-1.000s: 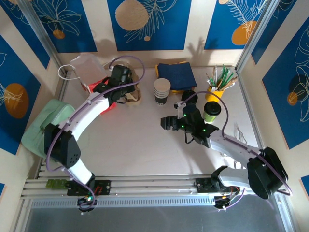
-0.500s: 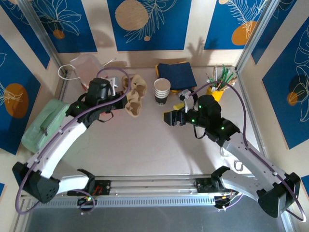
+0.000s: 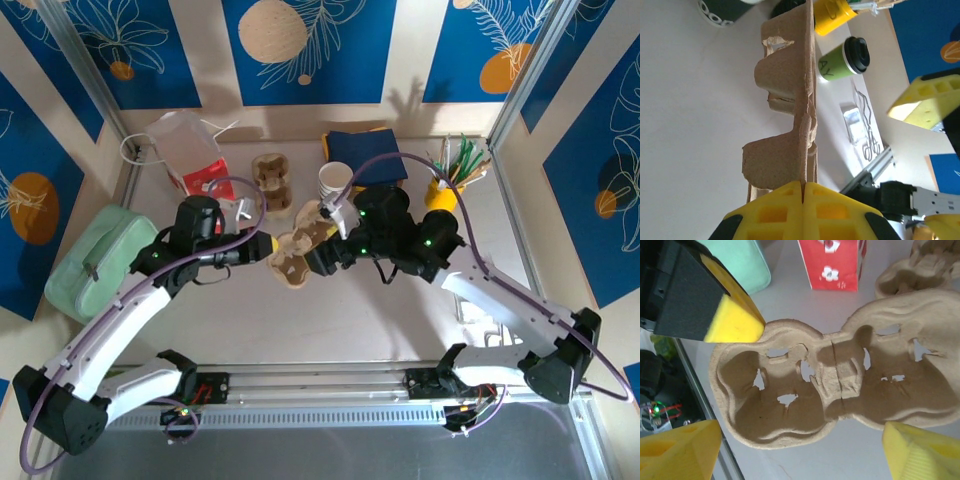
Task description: Pack the takeout coffee
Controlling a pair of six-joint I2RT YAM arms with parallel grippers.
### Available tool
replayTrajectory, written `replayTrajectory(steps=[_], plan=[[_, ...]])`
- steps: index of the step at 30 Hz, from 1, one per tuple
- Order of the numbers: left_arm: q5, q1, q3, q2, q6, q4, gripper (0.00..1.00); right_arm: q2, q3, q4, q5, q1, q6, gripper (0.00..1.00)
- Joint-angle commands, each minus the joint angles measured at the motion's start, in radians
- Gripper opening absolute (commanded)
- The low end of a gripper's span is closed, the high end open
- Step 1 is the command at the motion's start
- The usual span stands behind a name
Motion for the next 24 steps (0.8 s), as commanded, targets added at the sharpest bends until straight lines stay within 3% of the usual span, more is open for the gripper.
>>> replayTrajectory(steps=[1,9,24], plan=[[0.088,0.006,-0.021,-0.021,-0.031,0.085,0.00,0.036,0.047,-0.094,0.057,0.011,-0.035,0.85],[0.152,0.006,-0.058,-0.020,-0.063,0.160,0.00,0.094,0.067,-0.110,0.101,0.017,-0.052,0.85],[0.194,0.005,-0.086,-0.025,-0.083,0.208,0.00,0.165,0.092,-0.106,0.111,0.016,-0.066,0.76]])
